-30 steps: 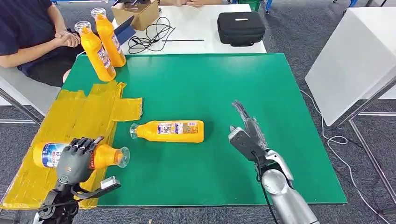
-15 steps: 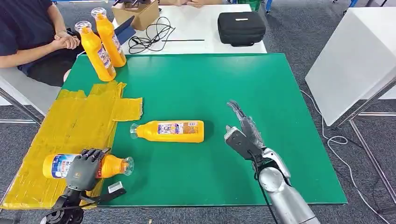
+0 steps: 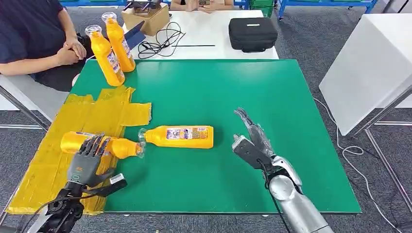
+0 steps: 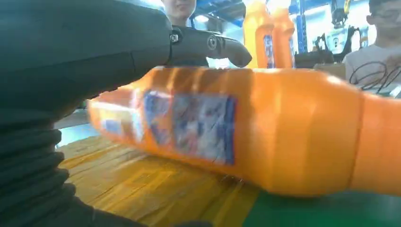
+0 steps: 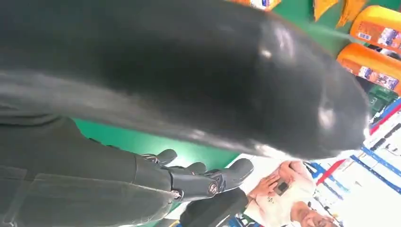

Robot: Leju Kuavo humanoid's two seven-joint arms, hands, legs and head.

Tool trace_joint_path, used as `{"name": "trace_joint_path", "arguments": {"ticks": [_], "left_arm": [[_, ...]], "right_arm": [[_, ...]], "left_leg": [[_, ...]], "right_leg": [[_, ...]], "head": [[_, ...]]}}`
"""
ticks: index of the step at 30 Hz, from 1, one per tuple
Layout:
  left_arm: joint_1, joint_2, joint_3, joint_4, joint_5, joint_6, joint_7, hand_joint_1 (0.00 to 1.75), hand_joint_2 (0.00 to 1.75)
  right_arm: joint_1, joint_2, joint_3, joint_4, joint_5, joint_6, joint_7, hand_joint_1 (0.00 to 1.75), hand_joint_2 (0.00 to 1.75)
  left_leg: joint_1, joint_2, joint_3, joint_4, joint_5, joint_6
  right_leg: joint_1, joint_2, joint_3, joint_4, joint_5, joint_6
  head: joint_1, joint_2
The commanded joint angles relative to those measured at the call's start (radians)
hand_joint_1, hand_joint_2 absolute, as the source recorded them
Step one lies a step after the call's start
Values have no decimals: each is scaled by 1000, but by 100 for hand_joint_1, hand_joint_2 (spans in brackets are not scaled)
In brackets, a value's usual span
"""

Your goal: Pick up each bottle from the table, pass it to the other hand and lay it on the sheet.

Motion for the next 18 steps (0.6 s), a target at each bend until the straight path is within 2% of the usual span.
{"name": "trace_joint_path", "arguments": {"ticks": [1,3,5,7,8,9,10,12,14,18], "left_arm": [[70,35,-124,110,31,19,-20,0,0],[70,35,-124,110,31,19,-20,0,0],[107,47,-109,3,22,20,0,0,0],[174,8,13,-167,25,20,-79,0,0],[188,-8,61,-224,35,20,-111,0,0],[201,-27,99,-273,69,20,-155,0,0],[218,-50,142,-347,144,20,-234,0,0],[251,-46,154,-458,239,20,-264,0,0],[295,-14,136,-578,401,20,-269,0,0],[391,10,128,-823,681,20,-279,0,0]], "right_arm": [[-3,25,46,62,20,-13,3,0,0],[-3,25,46,62,20,-13,3,0,0],[-7,38,36,74,30,-10,2,0,0],[-1,34,34,63,42,-18,12,0,0],[6,28,32,50,43,-21,15,0,0],[19,24,26,32,45,-27,25,0,0],[45,14,18,-1,47,-33,34,0,0],[74,2,10,-33,47,-34,37,0,0],[87,-2,6,-37,45,-36,38,0,0],[95,8,19,-15,46,-46,23,0,0]], "left_leg": [[-1,6,4,-2,0,0],[-2,5,4,-2,-1,0],[-2,4,4,-1,0,0],[-2,7,2,-1,-1,0],[-3,3,2,-1,0,0],[-2,5,1,-1,-1,0],[-2,2,1,0,0,0],[-2,0,-1,0,0,0],[-1,-1,-3,2,0,0],[0,4,-9,3,-1,0]], "right_leg": [[-1,5,0,-2,1,1],[-2,4,1,-1,0,1],[-2,3,1,-1,0,1],[-2,5,-1,-1,1,2],[-3,3,-1,0,0,1],[-2,4,-2,-1,1,2],[-2,1,-1,-1,0,3],[-2,-1,-3,-1,-1,3],[-1,-2,-5,-1,-1,3],[-1,1,-13,0,0,2]], "head": [[0,0],[0,0],[0,0],[0,0],[0,0],[0,0],[0,0],[0,0],[1,0],[0,0]]}}
